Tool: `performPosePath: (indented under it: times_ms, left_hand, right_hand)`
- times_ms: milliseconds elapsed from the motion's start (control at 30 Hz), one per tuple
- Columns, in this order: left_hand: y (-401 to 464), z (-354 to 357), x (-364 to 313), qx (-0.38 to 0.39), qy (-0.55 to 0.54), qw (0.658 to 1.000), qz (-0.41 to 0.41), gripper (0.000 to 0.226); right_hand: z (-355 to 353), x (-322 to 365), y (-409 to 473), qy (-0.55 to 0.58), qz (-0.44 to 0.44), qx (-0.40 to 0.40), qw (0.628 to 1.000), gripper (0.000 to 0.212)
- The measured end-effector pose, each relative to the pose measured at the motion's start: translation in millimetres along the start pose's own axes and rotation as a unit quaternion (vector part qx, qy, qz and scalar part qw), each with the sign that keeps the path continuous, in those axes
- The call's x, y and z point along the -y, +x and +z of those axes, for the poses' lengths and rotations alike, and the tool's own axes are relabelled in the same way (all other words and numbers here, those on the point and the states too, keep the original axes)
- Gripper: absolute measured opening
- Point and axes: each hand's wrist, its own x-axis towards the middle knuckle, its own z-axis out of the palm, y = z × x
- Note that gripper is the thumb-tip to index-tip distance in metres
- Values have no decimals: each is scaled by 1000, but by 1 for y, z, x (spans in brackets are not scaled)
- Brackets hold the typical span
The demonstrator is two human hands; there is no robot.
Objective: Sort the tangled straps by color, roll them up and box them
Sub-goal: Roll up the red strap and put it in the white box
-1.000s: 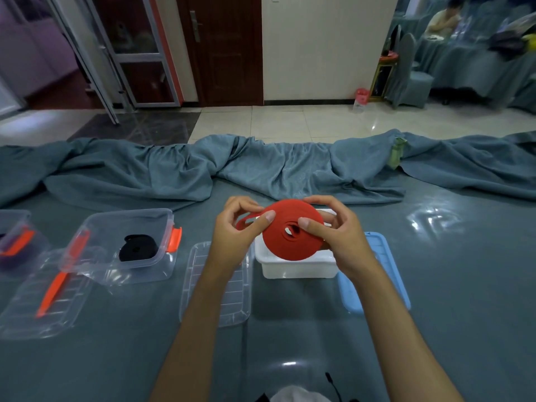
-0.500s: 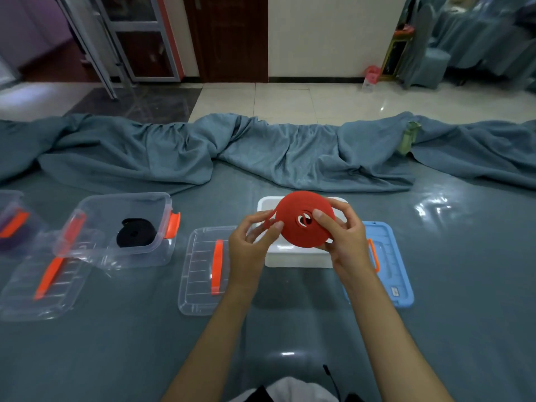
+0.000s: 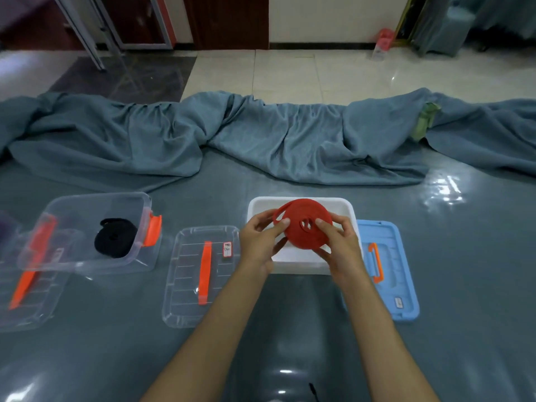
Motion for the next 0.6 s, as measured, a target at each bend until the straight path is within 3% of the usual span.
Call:
performPosePath:
  times_ms: [100, 233, 400, 600]
  left_hand:
    - [27, 10, 12, -22, 25, 999, -17, 31]
    - [64, 19, 33, -30, 44, 997, -64, 33]
    - [106, 23, 60, -61, 73, 988, -121, 37]
    - [143, 23, 80, -80, 117, 978, -154, 41]
  right_hand:
    - [-8, -4, 32, -163, -29, -39, 985, 21]
    - [-17, -11, 68, -352, -38, -30, 935, 16]
    - [-21, -28, 101, -445, 45, 42, 893, 6]
    - [-17, -41, 119, -456, 118, 70, 879, 21]
